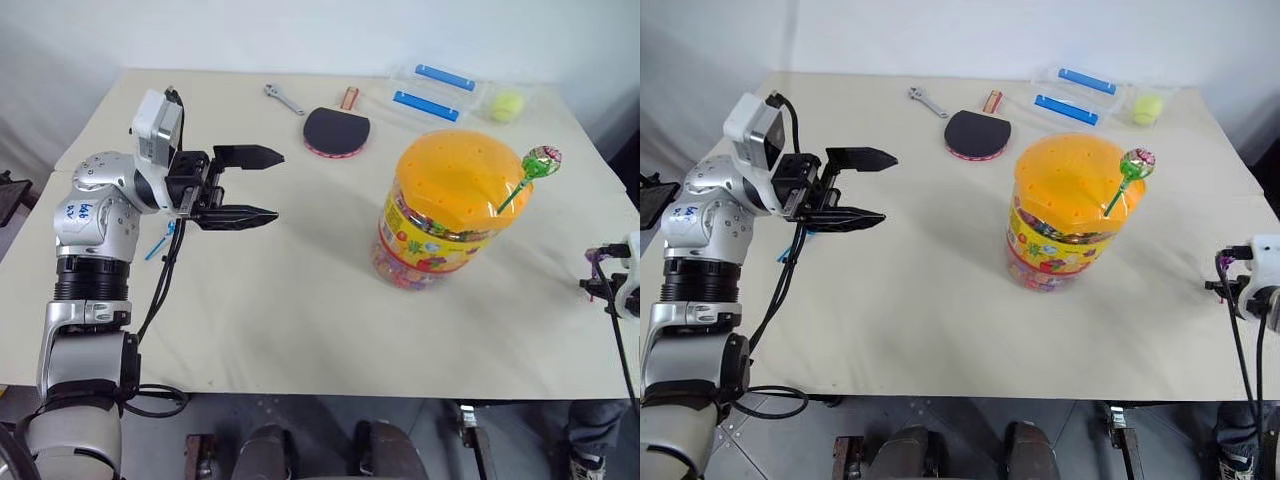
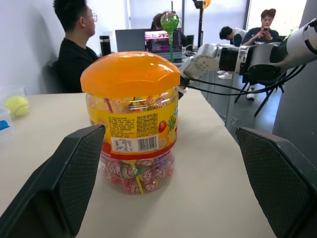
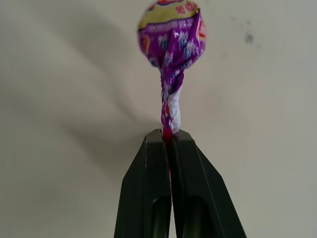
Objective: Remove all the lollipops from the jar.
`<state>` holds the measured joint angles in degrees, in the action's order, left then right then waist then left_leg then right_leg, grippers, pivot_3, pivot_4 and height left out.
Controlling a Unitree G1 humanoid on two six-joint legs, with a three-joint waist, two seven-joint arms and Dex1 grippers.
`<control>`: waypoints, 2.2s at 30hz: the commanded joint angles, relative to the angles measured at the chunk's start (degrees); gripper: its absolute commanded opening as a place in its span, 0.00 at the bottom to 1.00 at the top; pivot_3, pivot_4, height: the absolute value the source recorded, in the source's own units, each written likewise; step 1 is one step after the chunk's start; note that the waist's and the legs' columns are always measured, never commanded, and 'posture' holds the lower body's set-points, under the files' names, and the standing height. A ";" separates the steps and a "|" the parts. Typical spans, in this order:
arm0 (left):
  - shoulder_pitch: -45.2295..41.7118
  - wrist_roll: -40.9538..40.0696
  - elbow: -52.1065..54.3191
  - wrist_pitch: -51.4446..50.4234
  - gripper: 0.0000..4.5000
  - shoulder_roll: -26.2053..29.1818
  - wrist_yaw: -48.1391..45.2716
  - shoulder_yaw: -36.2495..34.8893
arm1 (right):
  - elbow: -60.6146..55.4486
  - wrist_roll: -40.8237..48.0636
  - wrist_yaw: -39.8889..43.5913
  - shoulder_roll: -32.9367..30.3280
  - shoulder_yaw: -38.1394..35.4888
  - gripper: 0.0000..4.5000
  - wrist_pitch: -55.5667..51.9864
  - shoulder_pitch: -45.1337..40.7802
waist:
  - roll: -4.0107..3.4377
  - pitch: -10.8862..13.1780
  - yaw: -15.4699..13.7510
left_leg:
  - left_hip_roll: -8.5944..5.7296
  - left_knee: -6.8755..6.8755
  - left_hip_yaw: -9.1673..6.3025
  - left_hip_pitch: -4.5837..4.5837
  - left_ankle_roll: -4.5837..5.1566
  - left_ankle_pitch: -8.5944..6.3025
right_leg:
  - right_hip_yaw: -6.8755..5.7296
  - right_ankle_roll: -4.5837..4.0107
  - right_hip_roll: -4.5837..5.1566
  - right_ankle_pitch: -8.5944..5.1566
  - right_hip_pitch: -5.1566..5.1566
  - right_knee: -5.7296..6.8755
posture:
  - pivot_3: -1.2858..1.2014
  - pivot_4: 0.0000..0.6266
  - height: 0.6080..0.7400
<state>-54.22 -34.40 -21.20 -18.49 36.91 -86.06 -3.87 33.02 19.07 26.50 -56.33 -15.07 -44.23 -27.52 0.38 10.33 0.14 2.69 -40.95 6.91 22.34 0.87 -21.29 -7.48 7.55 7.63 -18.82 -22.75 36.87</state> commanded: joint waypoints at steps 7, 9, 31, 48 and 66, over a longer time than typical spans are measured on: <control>1.50 -2.01 4.21 -1.33 1.00 1.16 -3.43 -1.21 | -6.27 -0.97 0.79 -0.08 -3.87 0.44 -0.73 2.55 | -0.02 -0.01 -0.09 | 0.01 0.00 -0.03 0.01 0.00 0.00 | 0.00 0.00 0.00 0.00 0.00 0.00 | 0.52 0.24 1.00; 1.71 -2.05 4.47 -1.54 1.00 1.20 -3.25 -1.34 | -10.85 -0.10 0.81 -0.30 -6.38 0.59 -1.69 5.09 | -0.03 -0.02 -0.19 | 0.01 0.01 -0.03 0.01 0.00 0.00 | 0.00 0.00 0.00 0.00 0.00 0.00 | 0.52 0.24 1.00; 0.49 -2.11 2.74 -0.77 1.00 -0.53 -3.57 -0.51 | -63.37 34.71 18.66 2.31 -23.97 0.98 -7.22 15.33 | 0.00 -0.02 -1.53 | -0.04 -0.07 -0.06 0.01 0.00 -0.01 | 0.04 0.00 -0.01 0.00 0.07 -0.03 | 0.52 0.24 1.00; 1.69 -2.70 4.38 -1.32 1.00 0.32 -3.19 -1.15 | -60.42 37.05 17.60 1.87 -19.75 0.12 -3.78 10.28 | -0.01 -0.02 -0.15 | 0.00 0.00 -0.05 -0.07 -0.01 -0.01 | 0.04 0.00 -0.05 0.00 0.06 -0.01 | 0.52 0.24 1.00; -0.20 -1.91 1.76 -0.03 1.00 -1.31 -3.86 -0.17 | -69.32 45.14 11.83 -0.97 -23.82 0.34 -7.36 17.50 | 0.00 -0.02 -0.75 | 0.00 -0.02 -0.05 -0.07 -0.01 -0.01 | 0.05 0.00 -0.04 0.00 0.08 -0.02 | 0.52 0.24 1.00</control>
<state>-52.74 -35.85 -19.25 -19.38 35.74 -86.04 -3.48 -34.66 62.49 39.56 -56.13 -39.45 -51.74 -8.90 0.37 10.31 -0.61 2.69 -40.97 6.86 22.26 0.87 -21.30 -7.42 7.55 7.59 -18.82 -22.67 36.85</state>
